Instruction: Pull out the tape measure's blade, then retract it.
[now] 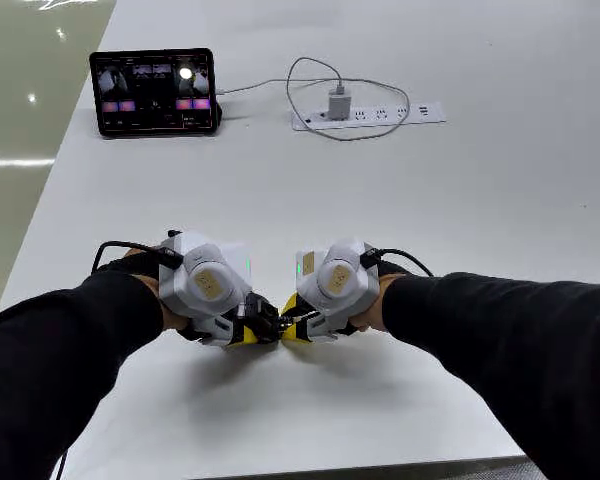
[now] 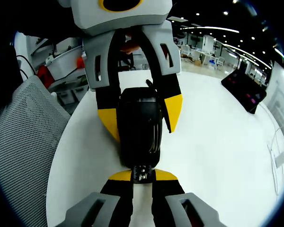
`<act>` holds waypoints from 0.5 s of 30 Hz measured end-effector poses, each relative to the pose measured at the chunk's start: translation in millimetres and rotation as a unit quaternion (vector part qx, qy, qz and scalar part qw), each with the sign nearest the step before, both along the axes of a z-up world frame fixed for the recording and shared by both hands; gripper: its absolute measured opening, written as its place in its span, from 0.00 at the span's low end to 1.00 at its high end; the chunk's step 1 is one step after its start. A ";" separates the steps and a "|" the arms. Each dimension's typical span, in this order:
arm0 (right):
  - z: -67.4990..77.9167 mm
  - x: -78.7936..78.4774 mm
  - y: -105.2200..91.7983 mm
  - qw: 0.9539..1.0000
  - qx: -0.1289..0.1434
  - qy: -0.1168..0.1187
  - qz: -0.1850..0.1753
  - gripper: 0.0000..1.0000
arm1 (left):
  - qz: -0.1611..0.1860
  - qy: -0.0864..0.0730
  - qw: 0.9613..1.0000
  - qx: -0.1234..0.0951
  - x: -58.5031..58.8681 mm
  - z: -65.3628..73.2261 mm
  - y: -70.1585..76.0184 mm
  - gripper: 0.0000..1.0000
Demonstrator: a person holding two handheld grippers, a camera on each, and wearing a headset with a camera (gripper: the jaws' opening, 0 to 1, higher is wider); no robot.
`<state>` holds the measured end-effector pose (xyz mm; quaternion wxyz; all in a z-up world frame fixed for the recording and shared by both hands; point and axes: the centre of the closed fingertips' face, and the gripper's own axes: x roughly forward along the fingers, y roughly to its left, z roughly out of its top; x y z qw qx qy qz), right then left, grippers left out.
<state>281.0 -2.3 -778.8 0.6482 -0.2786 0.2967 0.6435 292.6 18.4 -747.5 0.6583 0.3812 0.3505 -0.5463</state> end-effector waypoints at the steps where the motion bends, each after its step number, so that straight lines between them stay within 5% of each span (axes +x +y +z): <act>1: 0.1 0.1 -0.2 1.000 0.001 0.003 -0.003 0.10 | 0.001 0.002 1.000 0.000 0.0 0.1 0.4 0.32; 15: -0.6 -1.3 -7.1 1.000 -0.006 0.005 -0.003 0.10 | 0.007 0.008 1.000 -0.017 0.7 0.0 0.7 0.32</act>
